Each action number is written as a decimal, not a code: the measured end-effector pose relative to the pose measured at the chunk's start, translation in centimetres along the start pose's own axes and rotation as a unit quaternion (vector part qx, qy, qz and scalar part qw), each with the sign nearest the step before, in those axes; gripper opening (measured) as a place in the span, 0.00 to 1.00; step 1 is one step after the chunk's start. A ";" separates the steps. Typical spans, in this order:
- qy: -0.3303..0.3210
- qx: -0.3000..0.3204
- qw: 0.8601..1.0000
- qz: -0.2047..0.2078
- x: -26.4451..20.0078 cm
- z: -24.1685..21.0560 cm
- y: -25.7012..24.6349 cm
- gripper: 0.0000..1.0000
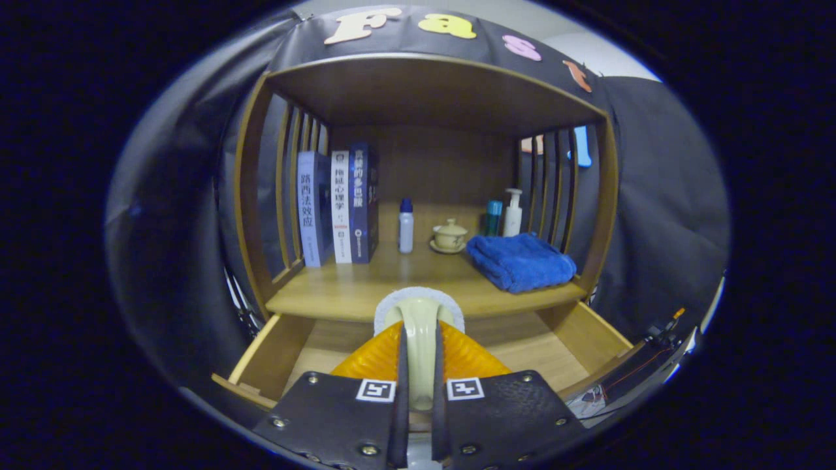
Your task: Pull open the drawer, take out the items inside it, and place them on the countertop above the cabinet.
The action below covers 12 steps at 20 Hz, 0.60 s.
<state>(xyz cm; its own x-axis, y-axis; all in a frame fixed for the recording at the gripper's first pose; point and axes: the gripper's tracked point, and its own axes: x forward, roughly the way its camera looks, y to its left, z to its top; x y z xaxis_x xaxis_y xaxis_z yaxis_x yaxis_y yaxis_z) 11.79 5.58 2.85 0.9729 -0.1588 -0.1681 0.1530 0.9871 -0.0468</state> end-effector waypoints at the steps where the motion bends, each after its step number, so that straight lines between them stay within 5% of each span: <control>1: -0.009 0.010 1.000 0.011 -0.2 1.1 0.5 0.14; 12: -0.078 0.022 0.997 0.018 0.3 11.6 -0.7 0.14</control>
<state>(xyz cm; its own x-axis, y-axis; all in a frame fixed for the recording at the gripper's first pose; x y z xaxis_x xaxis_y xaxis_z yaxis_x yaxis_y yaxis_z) 14.03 5.03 14.26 0.9926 -0.1207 -0.0129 0.1207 0.9927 -0.0005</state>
